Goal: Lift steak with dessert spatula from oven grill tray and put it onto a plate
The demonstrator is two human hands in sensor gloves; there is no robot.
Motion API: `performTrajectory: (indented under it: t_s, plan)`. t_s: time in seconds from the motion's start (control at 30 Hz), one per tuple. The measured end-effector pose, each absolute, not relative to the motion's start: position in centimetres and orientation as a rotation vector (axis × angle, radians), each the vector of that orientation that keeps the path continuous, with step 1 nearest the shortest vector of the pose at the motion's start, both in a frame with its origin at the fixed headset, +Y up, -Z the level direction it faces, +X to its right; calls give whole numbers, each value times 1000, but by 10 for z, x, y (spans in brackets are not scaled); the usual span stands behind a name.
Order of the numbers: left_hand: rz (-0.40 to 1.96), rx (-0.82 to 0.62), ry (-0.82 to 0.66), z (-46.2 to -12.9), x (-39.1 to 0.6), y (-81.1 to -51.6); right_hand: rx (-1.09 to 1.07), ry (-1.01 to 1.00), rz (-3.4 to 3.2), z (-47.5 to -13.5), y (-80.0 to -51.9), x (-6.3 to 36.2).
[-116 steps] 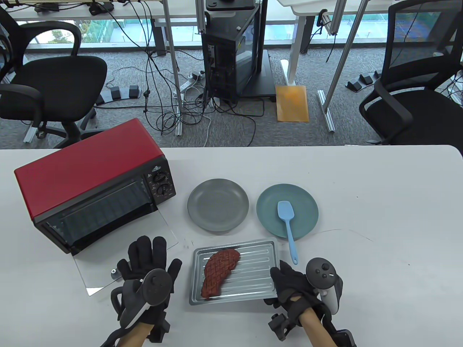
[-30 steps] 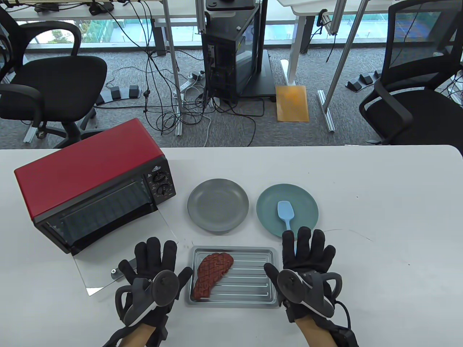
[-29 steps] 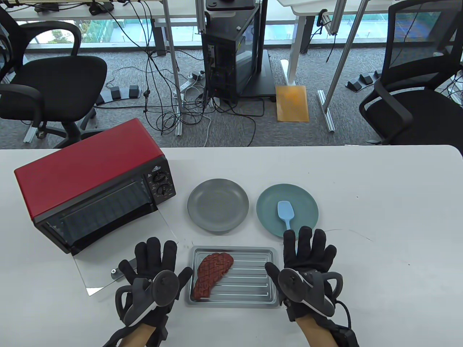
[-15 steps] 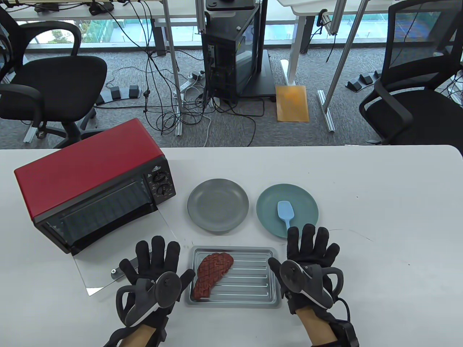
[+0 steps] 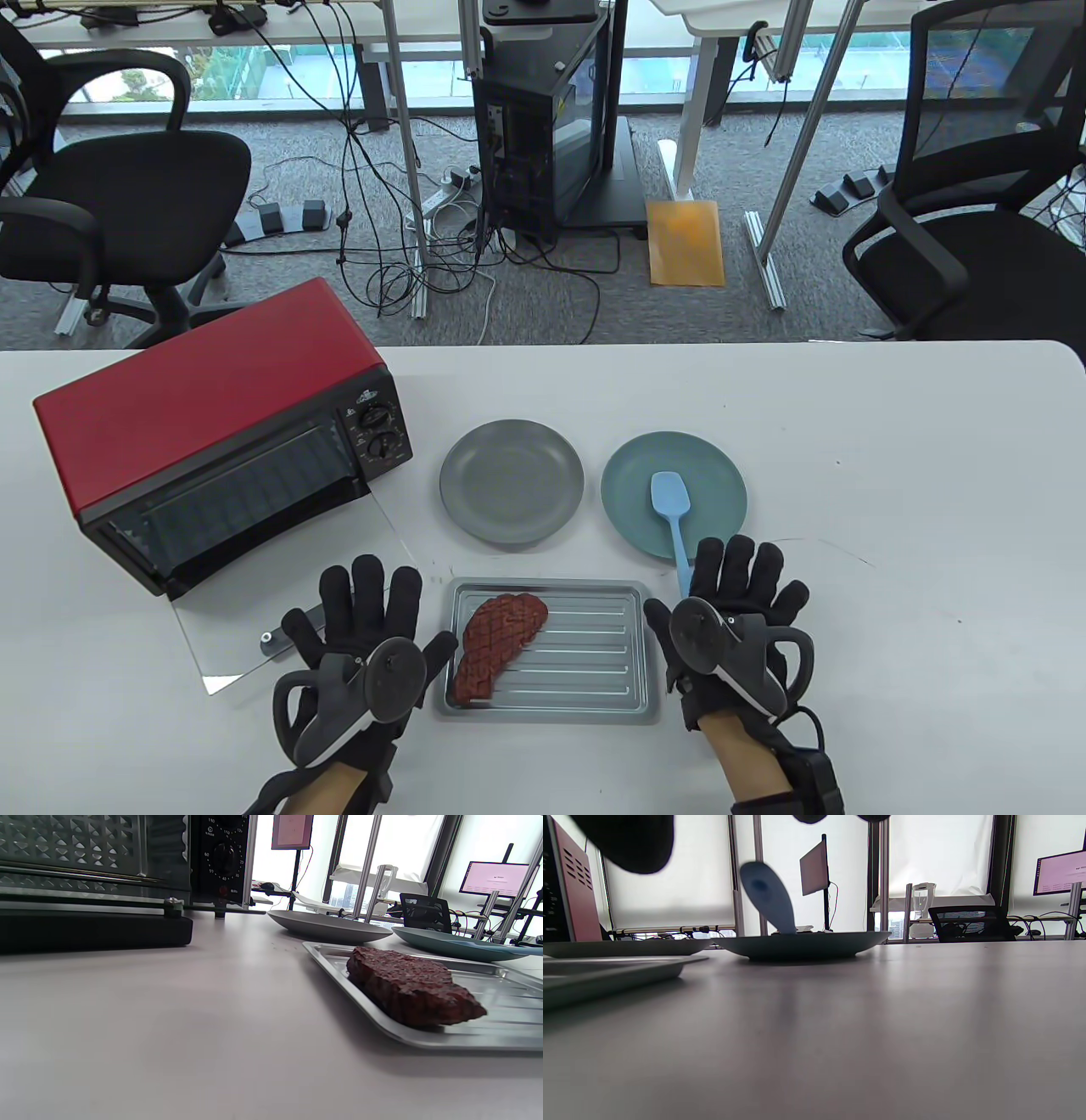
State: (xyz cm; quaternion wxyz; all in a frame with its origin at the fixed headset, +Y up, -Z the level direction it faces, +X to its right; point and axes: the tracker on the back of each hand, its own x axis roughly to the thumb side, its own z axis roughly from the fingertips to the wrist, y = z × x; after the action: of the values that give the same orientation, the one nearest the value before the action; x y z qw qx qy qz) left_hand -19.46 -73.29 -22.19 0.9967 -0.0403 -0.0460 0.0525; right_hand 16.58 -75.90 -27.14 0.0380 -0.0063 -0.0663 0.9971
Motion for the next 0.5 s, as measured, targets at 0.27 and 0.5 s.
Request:
performTrajectory:
  t_s: [0.27, 0.5]
  plan:
    - [103, -81, -87, -222, -195, -733, -81, -177, 3048, -274, -759, 169]
    - [98, -89, -86, -222, -194, -733, -124, -135, 3075, -277, -761, 168]
